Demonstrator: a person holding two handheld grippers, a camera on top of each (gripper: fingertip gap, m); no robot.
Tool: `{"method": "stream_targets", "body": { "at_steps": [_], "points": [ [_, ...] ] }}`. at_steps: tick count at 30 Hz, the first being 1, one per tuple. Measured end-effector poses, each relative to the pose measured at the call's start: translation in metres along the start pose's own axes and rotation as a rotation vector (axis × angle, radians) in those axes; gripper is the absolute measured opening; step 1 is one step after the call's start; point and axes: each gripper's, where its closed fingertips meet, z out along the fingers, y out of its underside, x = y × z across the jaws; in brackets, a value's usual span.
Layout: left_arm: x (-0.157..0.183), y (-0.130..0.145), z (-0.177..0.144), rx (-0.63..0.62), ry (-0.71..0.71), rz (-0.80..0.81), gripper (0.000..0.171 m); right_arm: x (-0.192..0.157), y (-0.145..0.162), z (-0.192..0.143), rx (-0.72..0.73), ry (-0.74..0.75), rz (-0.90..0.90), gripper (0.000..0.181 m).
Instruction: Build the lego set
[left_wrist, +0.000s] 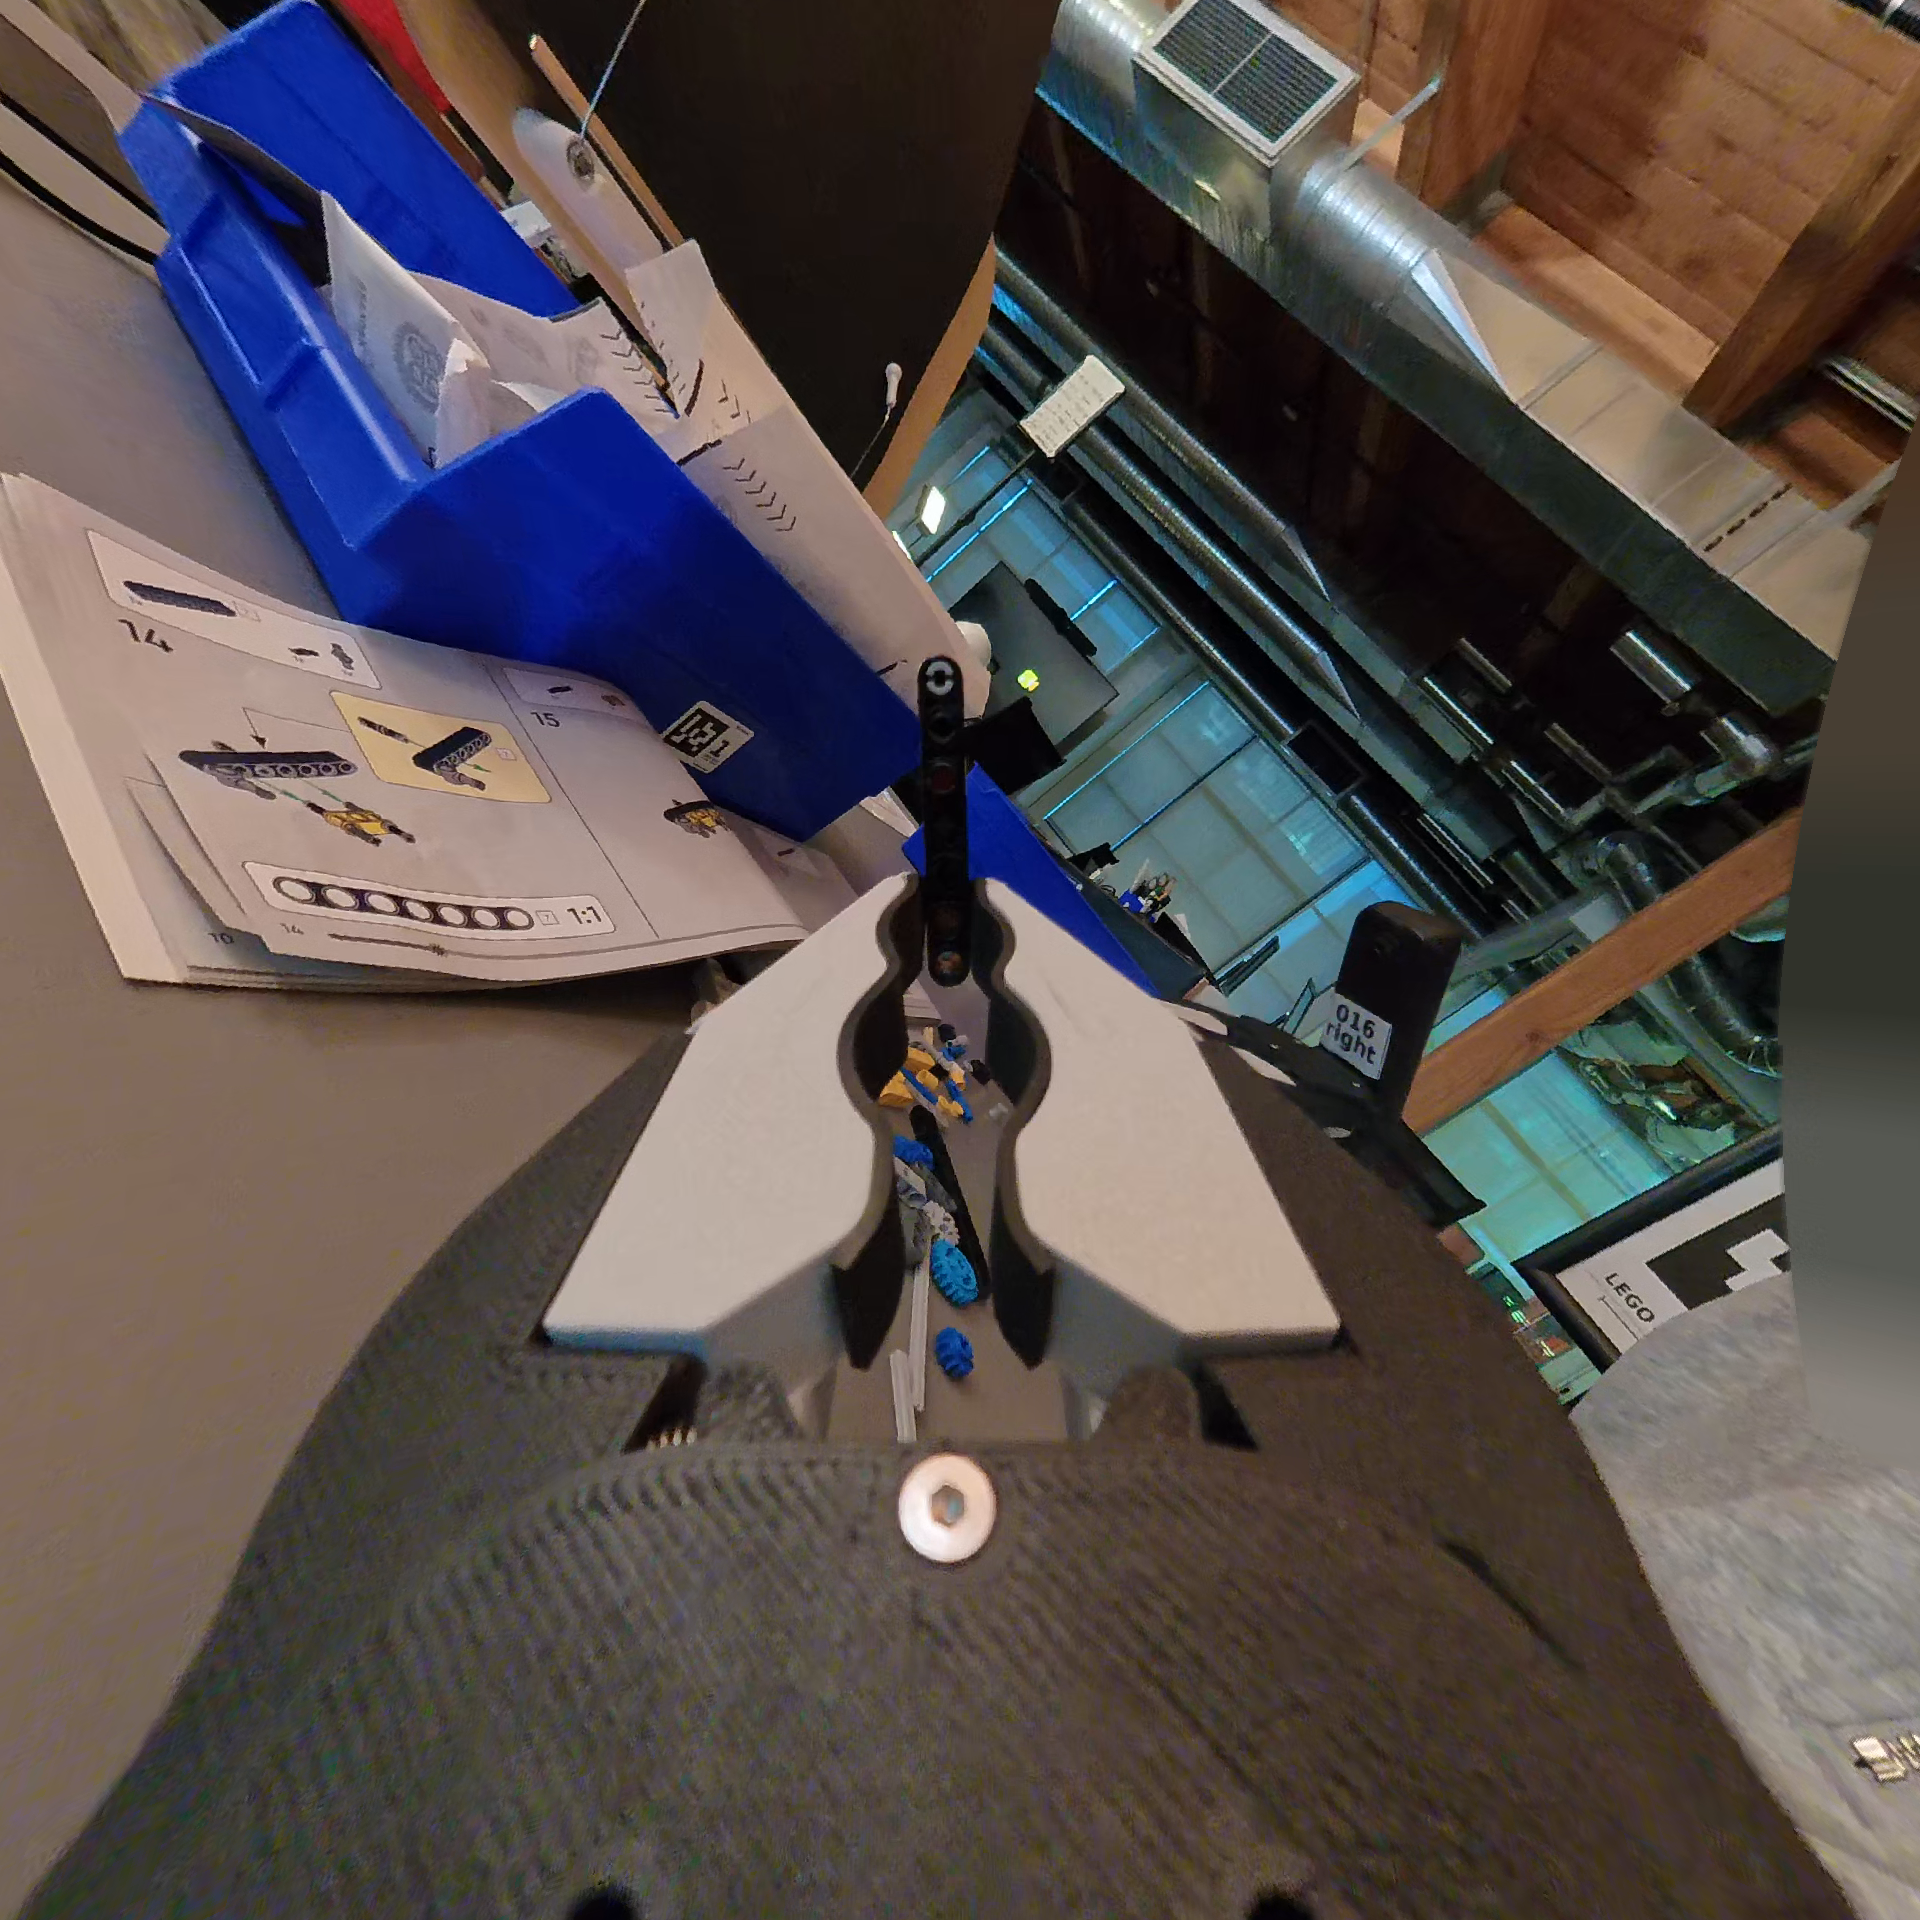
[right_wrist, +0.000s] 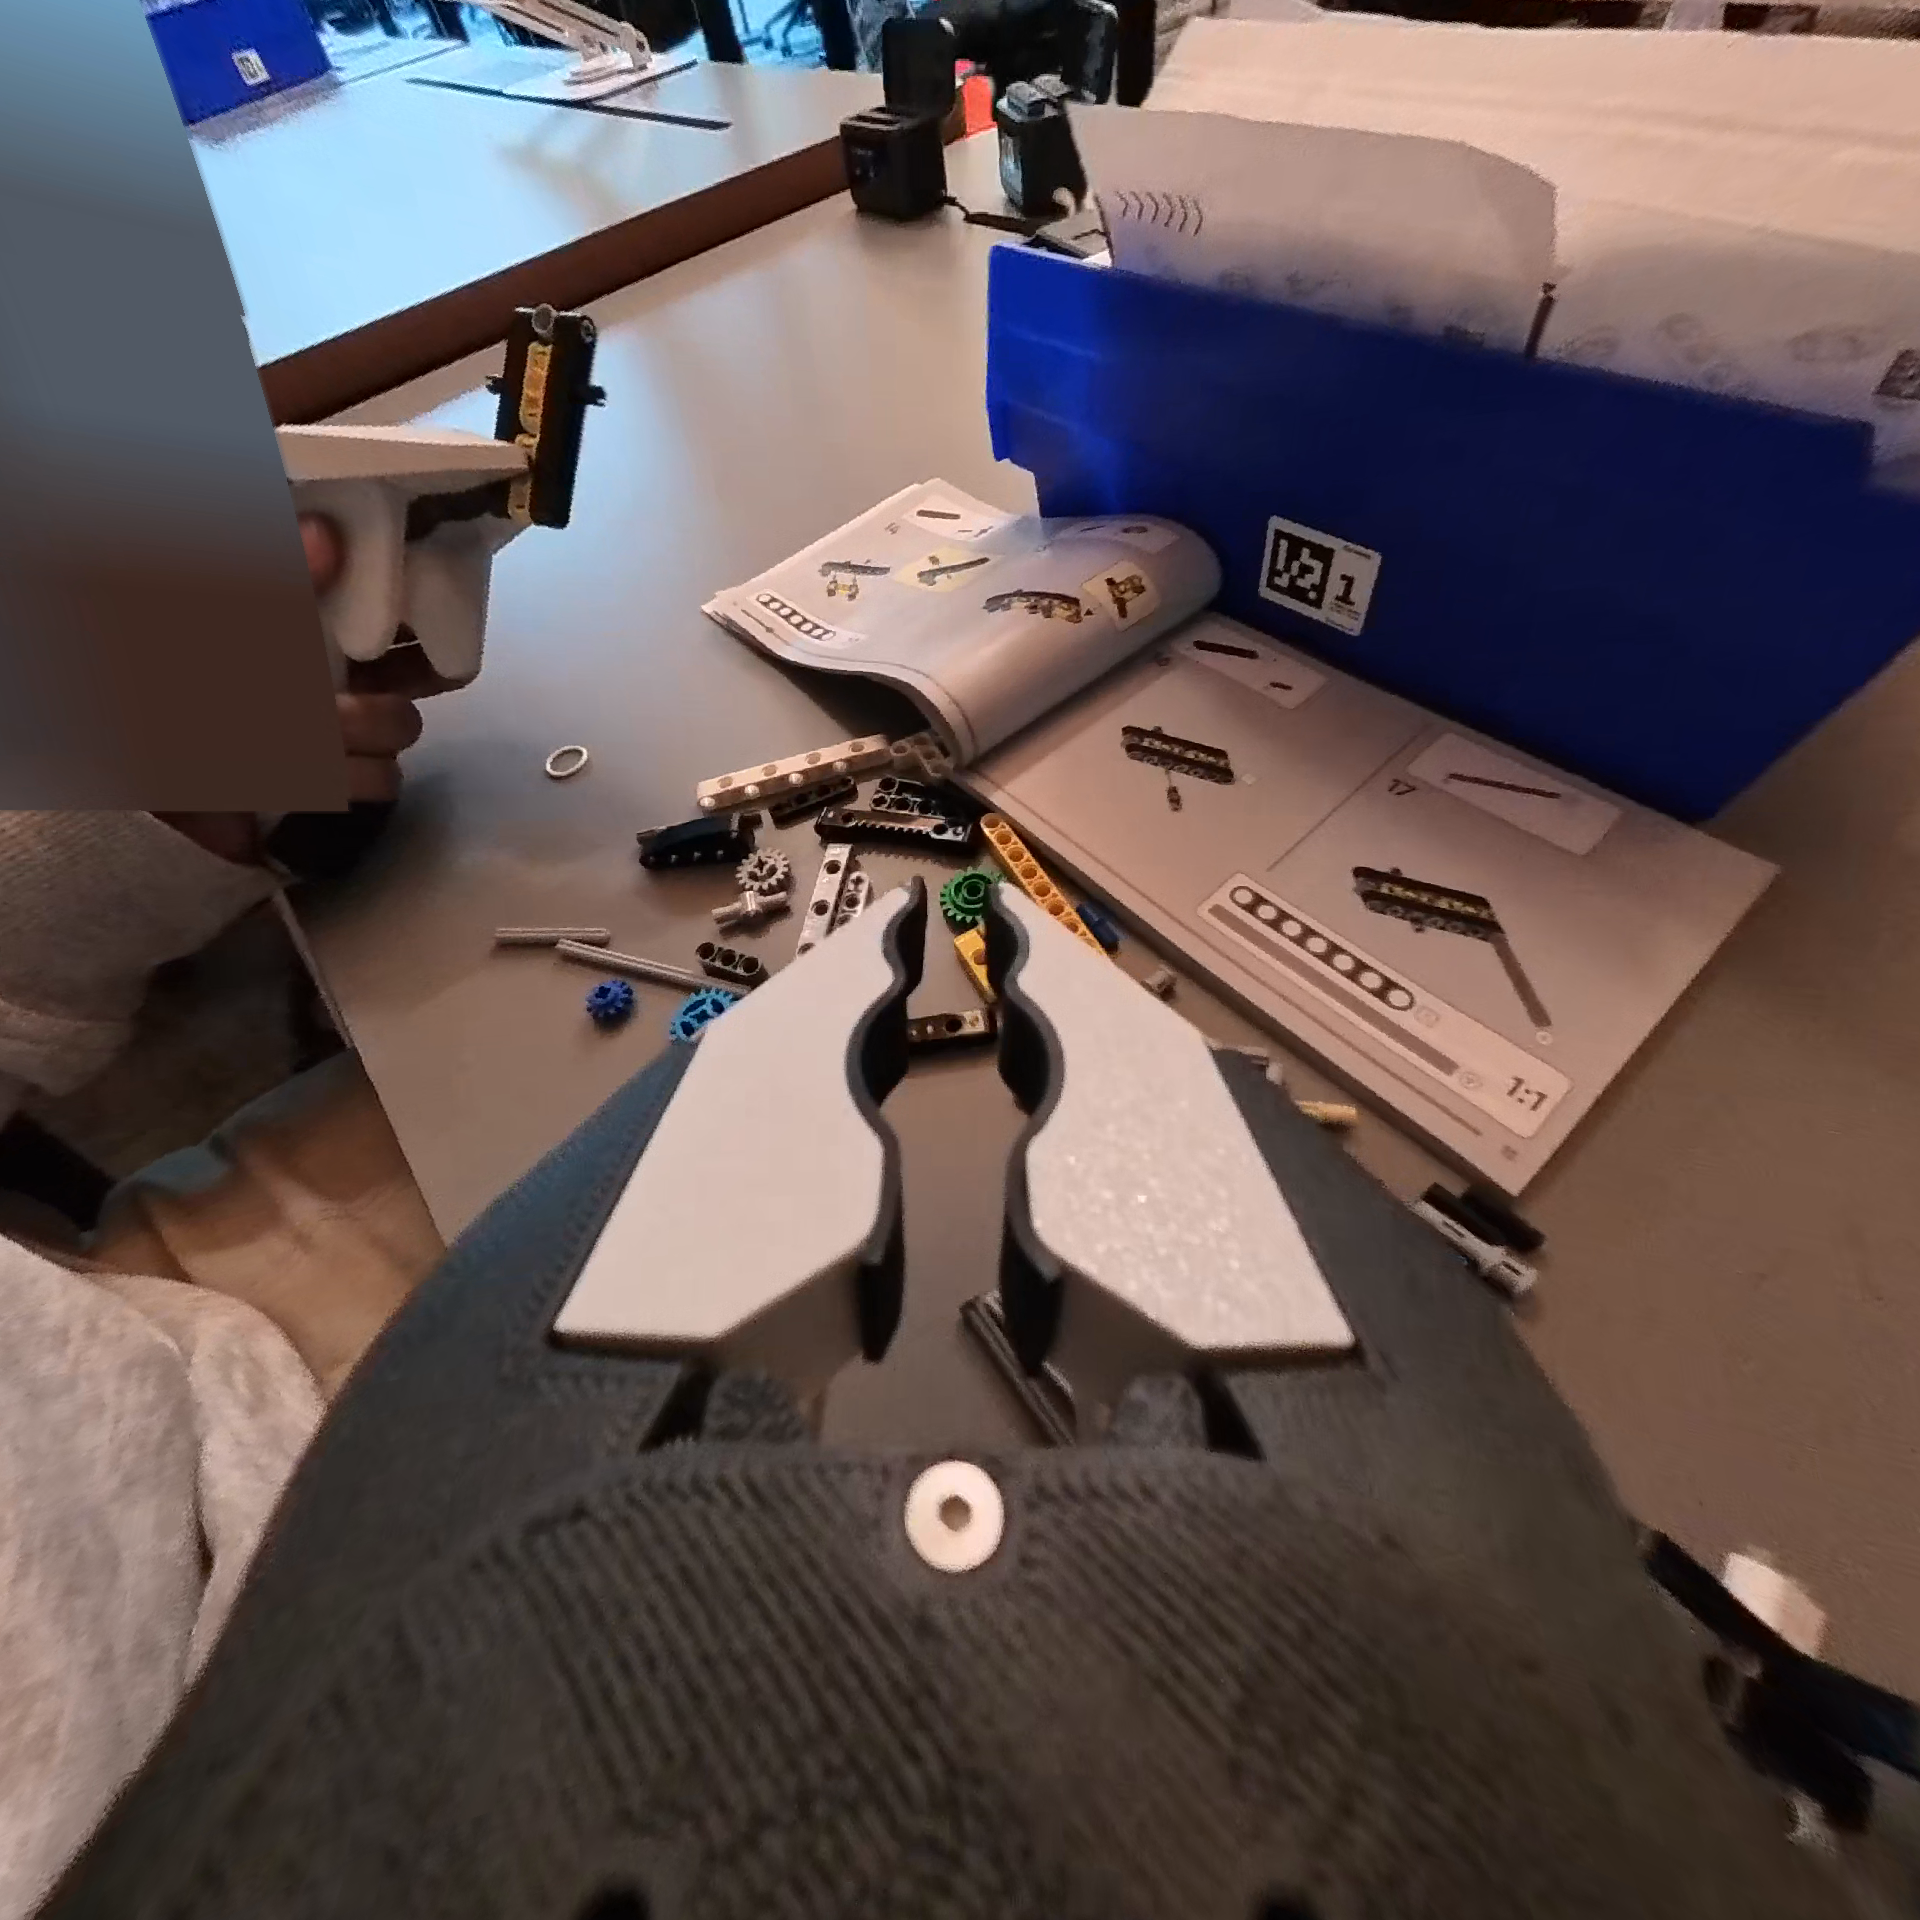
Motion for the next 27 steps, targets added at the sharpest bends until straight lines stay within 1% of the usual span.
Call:
{"method": "stream_targets", "body": {
  "at_steps": [18, 27],
  "points": [
    [-0.0006, 0.0013, 0.0008, -0.006, -0.008, 0.010, 0.007, 0.0059, 0.0002, -0.0066, -0.001, 0.039, -0.027, 0.008],
    [-0.0003, 0.0012, 0.0006, -0.005, -0.007, 0.010, 0.007, 0.0043, 0.0021, -0.0048, -0.013, 0.041, -0.035, 0.009]
  ]
}}
